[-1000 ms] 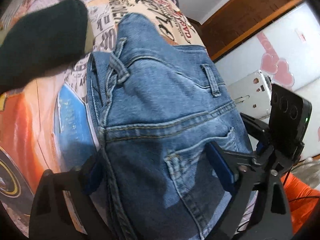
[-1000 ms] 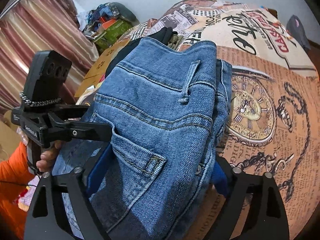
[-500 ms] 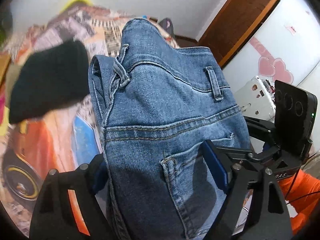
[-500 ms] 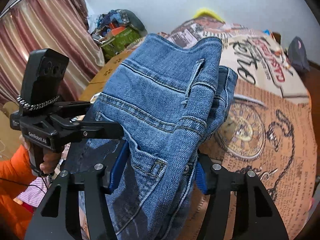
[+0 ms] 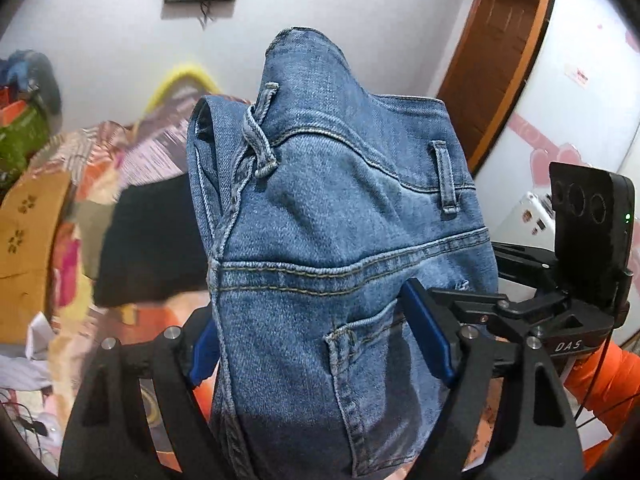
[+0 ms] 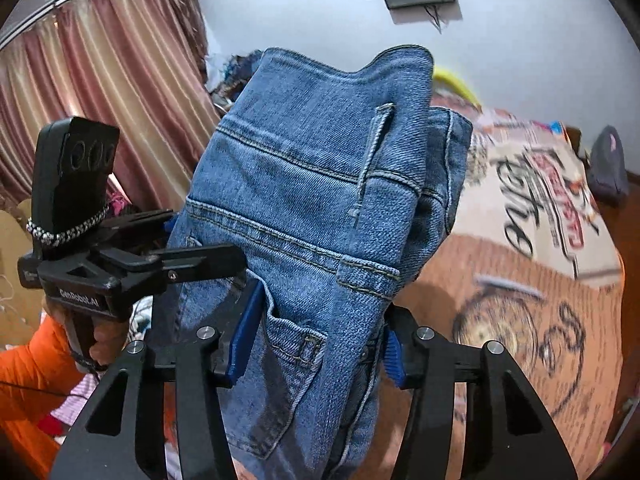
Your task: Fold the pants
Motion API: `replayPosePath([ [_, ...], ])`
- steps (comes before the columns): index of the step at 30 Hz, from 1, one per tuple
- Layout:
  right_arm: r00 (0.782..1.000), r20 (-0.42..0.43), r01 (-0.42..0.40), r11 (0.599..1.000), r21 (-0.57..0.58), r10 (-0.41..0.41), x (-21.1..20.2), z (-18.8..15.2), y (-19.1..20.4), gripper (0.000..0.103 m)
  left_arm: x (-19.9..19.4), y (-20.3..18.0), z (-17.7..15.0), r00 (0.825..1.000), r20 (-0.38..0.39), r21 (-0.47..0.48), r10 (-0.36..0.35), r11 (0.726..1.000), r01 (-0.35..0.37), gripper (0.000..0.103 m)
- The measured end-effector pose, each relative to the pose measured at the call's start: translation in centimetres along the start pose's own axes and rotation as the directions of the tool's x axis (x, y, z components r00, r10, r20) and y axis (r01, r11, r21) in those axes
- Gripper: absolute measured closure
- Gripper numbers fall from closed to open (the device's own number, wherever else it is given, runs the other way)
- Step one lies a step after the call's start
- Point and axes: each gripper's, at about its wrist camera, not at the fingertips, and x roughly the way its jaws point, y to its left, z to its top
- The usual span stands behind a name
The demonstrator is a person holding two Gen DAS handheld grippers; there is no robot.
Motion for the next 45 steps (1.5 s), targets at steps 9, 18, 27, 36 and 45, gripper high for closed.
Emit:
replayPosePath([
  [9, 0.998, 0.037, -0.049, 0.997, -0.052, 0.051, 4.0, 5.2, 1.8, 0.056, -2.2, 6.3, 3.7, 0.996, 0.082, -0.058, 0.039, 0.998, -0.035, 0.022],
  [18, 0.998, 0.035, -0.041, 0.995, -0.093, 0.045, 9.3, 9.2, 3.4, 0.056, -0.7, 13.9, 7.0, 0.994, 0.095, -0.118, 0.051, 0.992, -0.039, 0.022],
  [27, 1.0, -0.005, -0.026, 0.997, -0.078, 0.026, 15.6, 12.3, 3.0, 0.056, 3.6, 20.2, 10.0, 0.995, 0.067, -0.137, 0.077, 0.988, -0.068, 0.022],
  [36, 0.999, -0.038, 0.01, 0.999, -0.046, -0.012, 21.3, 12.7, 0.0, 0.056, 10.4, 25.5, 10.9, 0.999, 0.032, -0.223, 0.041, 0.974, -0.033, 0.022],
  [45, 0.982, -0.179, 0.072, 0.996, 0.046, -0.063, 26.4, 9.9, -5.4, 0.056, 20.0, 29.7, 7.8, 0.992, -0.118, -0.297, 0.048, 0.951, -0.082, 0.022],
])
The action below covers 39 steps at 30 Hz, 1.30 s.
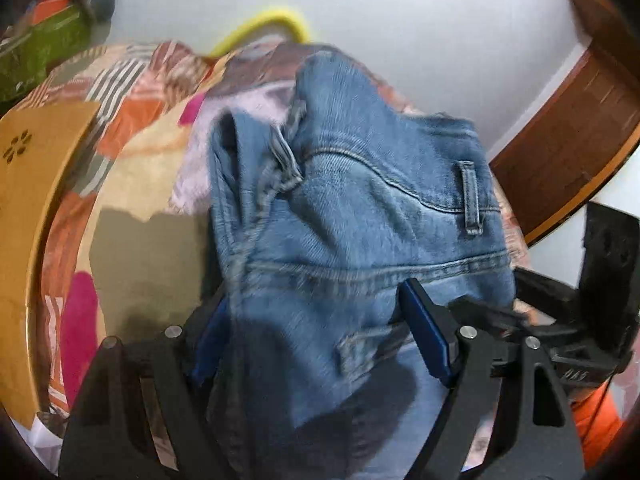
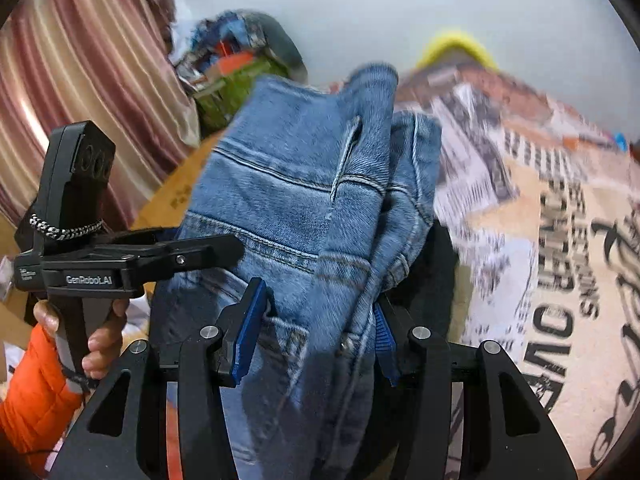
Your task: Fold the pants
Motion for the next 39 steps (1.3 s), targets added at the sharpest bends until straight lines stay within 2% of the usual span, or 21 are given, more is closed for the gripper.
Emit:
replayPosePath([
  [1, 1.0, -0.008, 0.001, 1.0, 0.019, -0.001, 0.2, -0.3, -0.5, 0.055, 0.4, 0.6, -0.3, 1.0, 0.001, -0.01, 0.015, 1.0, -0.015, 0.022],
  [4, 1.0, 0.005, -0.03, 0.998, 0.054, 0.03, -0.4, -0.9, -1.0, 0.053, 0.0, 1.6, -0.7, 1.0, 0.008, -0.038, -0.022, 0.999, 0.022, 0.022],
  [6, 1.0, 0.017, 0.011, 1.0, 0.028, -0.011, -1.6, -1.1, -0.4, 0.053, -0.7, 1.6, -0.7, 1.0, 0.021, -0.019, 0.009, 1.0, -0.008, 0.022],
  [8, 0.996, 0.034, 0.083, 0.996, -0.031, -0.082, -2.6, -1.3, 0.4, 0.053, -2.5, 1.0, -0.9, 0.994, 0.067, 0.018, 0.084, 0.996, -0.085, 0.022],
  [12, 0.991, 0.077, 0.112, 0.992, -0.059, -0.108, -5.3, -1.4, 0.7, 0.053, -5.0, 0.5, -1.3, 0.988, 0.123, 0.021, 0.095, 0.995, -0.098, 0.022],
  [17, 0.985, 0.146, 0.102, 0.992, -0.074, -0.09, -9.1, -1.5, 2.0, 0.053, -8.8, -2.6, -2.4, 0.975, 0.183, 0.04, 0.122, 0.99, -0.132, 0.022],
  [23, 0.956, 0.285, 0.123, 0.981, -0.153, -0.076, -15.8, -2.4, 6.5, 0.053, -15.1, -8.4, -4.4, 0.947, 0.285, 0.119, 0.145, 0.975, -0.185, 0.022],
  [27, 0.926, 0.371, 0.143, 0.974, -0.175, -0.069, -20.5, -3.8, 9.7, 0.053, -20.5, -12.1, -6.3, 0.918, 0.378, 0.165, 0.122, 0.967, -0.196, 0.022],
  [29, 0.903, 0.426, 0.145, 0.973, -0.178, -0.057, -23.2, -4.8, 11.4, 0.053, -23.6, -13.9, -7.6, 0.894, 0.432, 0.173, 0.118, 0.962, -0.21, 0.022],
  [33, 0.861, 0.507, 0.144, 0.973, -0.181, -0.033, -27.3, -6.8, 14.2, 0.053, -28.2, -16.3, -9.8, 0.858, 0.499, 0.165, 0.121, 0.959, -0.231, 0.022],
  [35, 0.842, 0.538, 0.146, 0.973, -0.18, -0.027, -28.8, -7.7, 15.3, 0.053, -30.9, -17.7, -11.5, 0.827, 0.545, 0.154, 0.138, 0.953, -0.261, 0.022],
  [36, 0.833, 0.553, 0.146, 0.973, -0.18, -0.022, -29.7, -8.3, 16.0, 0.053, -31.6, -18.1, -11.9, 0.817, 0.559, 0.152, 0.143, 0.951, -0.27, 0.022],
  [38, 0.818, 0.576, 0.141, 0.974, -0.178, -0.013, -31.1, -9.2, 16.8, 0.053, -34.0, -19.3, -13.7, 0.78, 0.605, 0.146, 0.162, 0.94, -0.309, 0.022],
  [39, 0.811, 0.585, 0.138, 0.975, -0.176, -0.009, -31.6, -9.6, 17.0, 0.053, -34.7, -19.7, -14.2, 0.769, 0.617, 0.144, 0.167, 0.937, -0.319, 0.022],
])
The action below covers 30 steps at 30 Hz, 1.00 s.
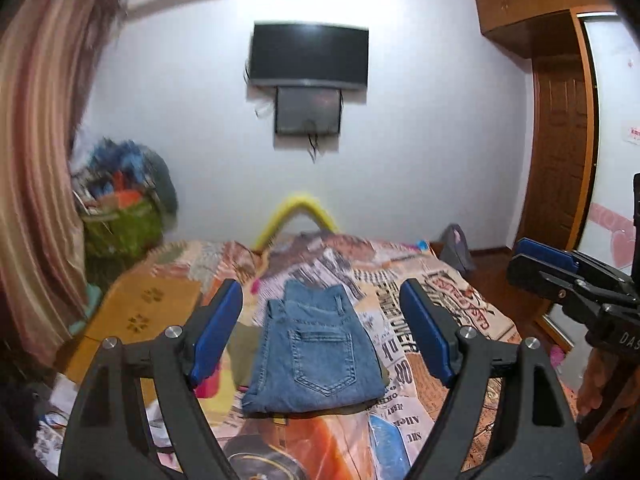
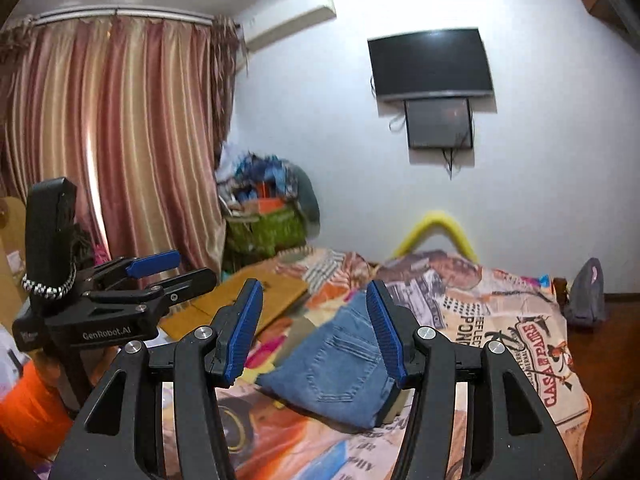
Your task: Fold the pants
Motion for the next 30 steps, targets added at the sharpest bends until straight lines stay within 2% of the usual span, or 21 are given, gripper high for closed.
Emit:
replayPosePath([
  [6, 0.999, 0.051, 0.0, 1.0, 0.012, -0.001, -3.5, -0.1, 1.4, 0.053, -6.3, -1.2, -0.2, 0.996, 0.083, 0.009, 0.046, 0.999, -0.047, 0.02],
  [12, 0.997, 0.07, 0.017, 1.0, 0.002, -0.017, -5.3, -0.6, 2.3, 0.049, -10.8, -2.0, -0.9, 0.988, 0.136, -0.007, 0.069, 0.998, -0.069, 0.011],
  [15, 0.996, 0.081, 0.039, 0.999, -0.007, -0.038, -5.8, -0.9, 2.8, 0.039, -12.1, -2.3, -1.4, 0.986, 0.148, -0.016, 0.071, 0.997, -0.069, 0.007],
  [17, 0.994, 0.091, 0.055, 0.998, -0.011, -0.054, -6.1, -1.2, 3.1, 0.027, -13.0, -2.4, -1.7, 0.986, 0.155, -0.028, 0.069, 0.997, -0.065, 0.0],
  [20, 0.992, 0.103, 0.078, 0.997, -0.008, -0.077, -7.1, -1.6, 3.4, 0.016, -13.7, -2.7, -2.0, 0.983, 0.161, -0.03, 0.085, 0.996, -0.081, 0.0],
  [22, 0.99, 0.108, 0.089, 0.996, -0.002, -0.088, -7.3, -1.8, 3.3, 0.013, -13.8, -3.0, -2.2, 0.984, 0.158, -0.03, 0.081, 0.997, -0.077, 0.0],
  [25, 0.985, 0.126, 0.122, 0.993, 0.007, -0.122, -7.7, -2.0, 3.4, 0.001, -14.0, -3.2, -2.6, 0.986, 0.152, -0.036, 0.074, 0.997, -0.069, 0.0],
  [30, 0.979, 0.135, 0.156, 0.988, 0.0, -0.154, -8.1, -2.6, 3.6, 0.0, -14.1, -3.3, -3.0, 0.986, 0.151, -0.035, 0.063, 0.998, -0.058, 0.0],
])
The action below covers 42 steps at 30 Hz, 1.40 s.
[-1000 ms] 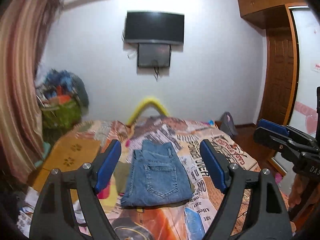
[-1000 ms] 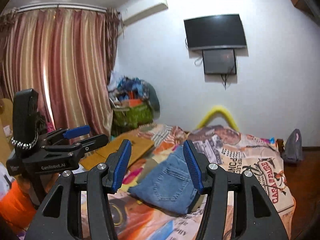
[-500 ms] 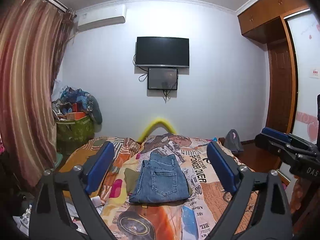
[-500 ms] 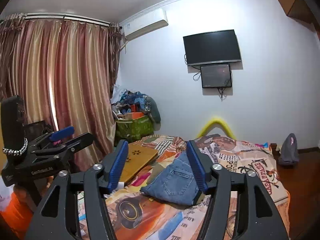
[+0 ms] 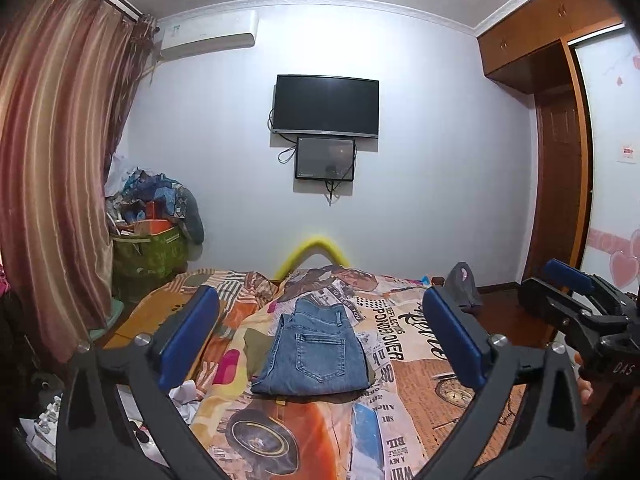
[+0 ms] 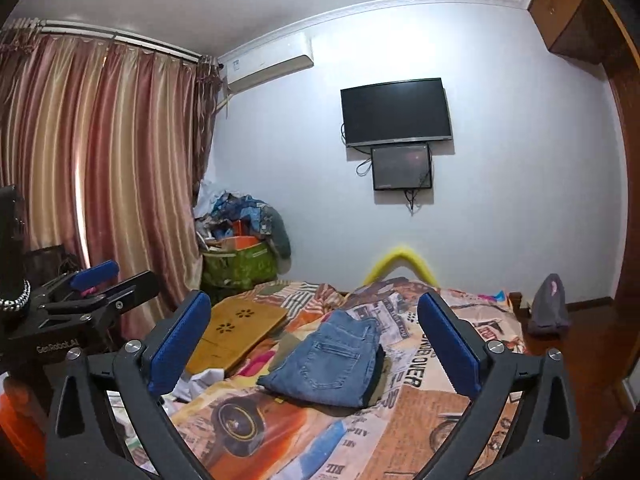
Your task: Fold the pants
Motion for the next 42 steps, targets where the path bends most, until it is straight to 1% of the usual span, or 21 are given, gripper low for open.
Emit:
replayPosePath([
  [10, 1.0, 0.001, 0.016, 1.0, -0.007, -0.016, -0.4, -0.5, 0.2, 0.0, 0.1, -0.3, -0.5, 1.0, -0.007, 0.013, -0.019, 1.0, 0.019, 0.0],
  [25, 1.0, 0.001, 0.009, 1.0, 0.008, -0.009, -0.6, -0.2, 0.1, 0.0, 0.2, -0.2, -0.5, 0.999, -0.017, 0.015, -0.037, 0.999, 0.037, 0.0],
  [42, 1.0, 0.01, 0.026, 1.0, 0.007, -0.026, -1.2, -0.1, 0.0, 0.0, 0.4, -0.2, -0.7, 0.999, -0.022, 0.019, -0.039, 0.999, 0.039, 0.0],
])
